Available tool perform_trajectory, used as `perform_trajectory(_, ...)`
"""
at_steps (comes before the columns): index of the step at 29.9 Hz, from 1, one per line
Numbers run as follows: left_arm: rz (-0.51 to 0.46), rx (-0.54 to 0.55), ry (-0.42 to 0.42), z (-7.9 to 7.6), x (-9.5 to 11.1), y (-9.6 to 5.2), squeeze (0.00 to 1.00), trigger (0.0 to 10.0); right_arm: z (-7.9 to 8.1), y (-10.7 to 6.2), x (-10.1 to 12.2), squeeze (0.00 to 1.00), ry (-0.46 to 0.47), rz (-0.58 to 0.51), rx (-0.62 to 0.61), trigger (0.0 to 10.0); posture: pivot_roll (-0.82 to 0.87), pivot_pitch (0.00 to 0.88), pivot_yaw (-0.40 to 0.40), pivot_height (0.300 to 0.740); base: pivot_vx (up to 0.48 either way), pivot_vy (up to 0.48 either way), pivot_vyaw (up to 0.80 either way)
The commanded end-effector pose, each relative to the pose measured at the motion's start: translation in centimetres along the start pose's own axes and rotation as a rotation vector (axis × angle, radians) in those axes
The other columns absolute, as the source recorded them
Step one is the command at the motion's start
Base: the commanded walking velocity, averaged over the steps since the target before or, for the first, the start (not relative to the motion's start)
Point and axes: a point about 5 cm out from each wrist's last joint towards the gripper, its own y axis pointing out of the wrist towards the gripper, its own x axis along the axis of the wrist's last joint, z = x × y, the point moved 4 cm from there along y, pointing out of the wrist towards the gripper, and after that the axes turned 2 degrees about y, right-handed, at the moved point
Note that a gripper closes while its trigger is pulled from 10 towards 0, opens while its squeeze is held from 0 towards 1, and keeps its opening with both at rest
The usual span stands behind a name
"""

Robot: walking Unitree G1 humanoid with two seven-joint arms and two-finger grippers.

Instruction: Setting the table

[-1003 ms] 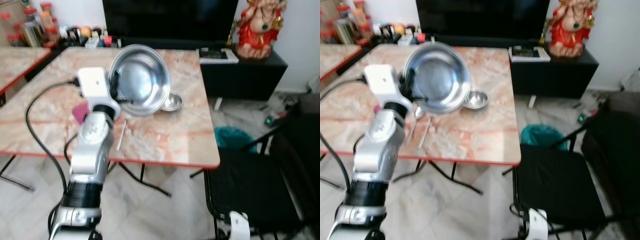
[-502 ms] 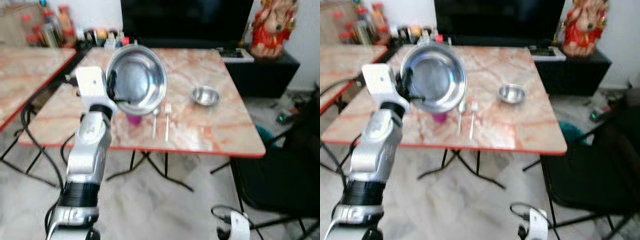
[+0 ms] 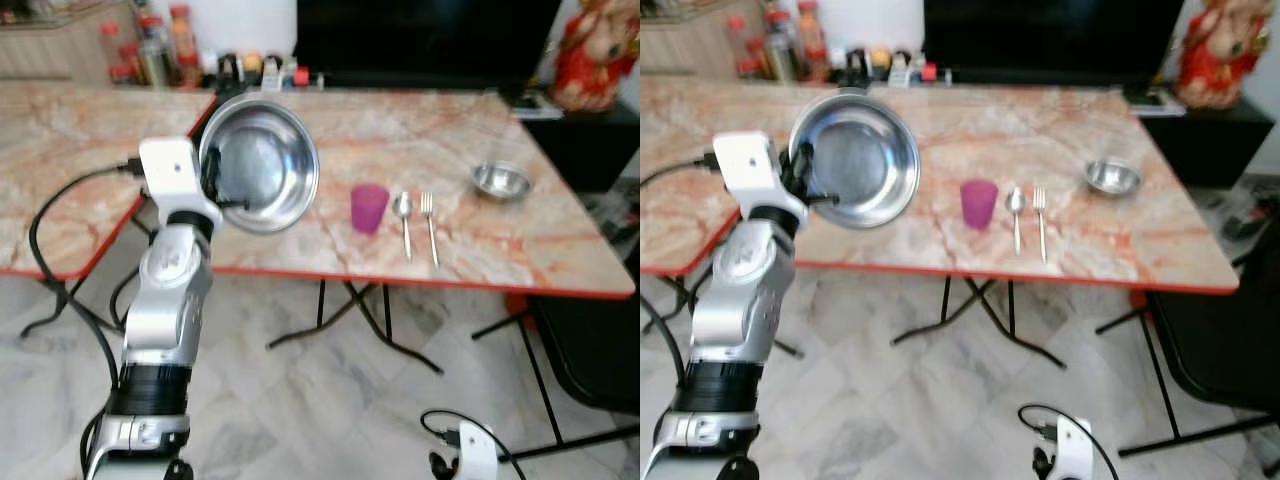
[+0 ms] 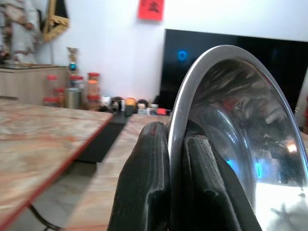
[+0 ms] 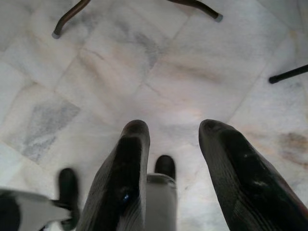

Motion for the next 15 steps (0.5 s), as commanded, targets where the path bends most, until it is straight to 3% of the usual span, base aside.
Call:
perform_trajectory(1, -0.002, 0.032, 0.028, 1.16, 0.17, -0.04, 0.00, 10.0, 0.58, 0.10, 0.09, 0.00, 0.013, -0.005, 0.009, 10.0, 0.09, 0.000, -0.033, 0.740, 0.000, 0.480, 0.00)
perform_trajectory(15, 0.021, 0.039, 0.038, 1.54, -0.60, -0.33, 0.00, 10.0, 0.42, 0.08, 0.11, 0.00, 0.012, -0.006, 0.004, 10.0, 0.10, 0.000, -0.038, 0.740, 0.000, 0.480, 0.00)
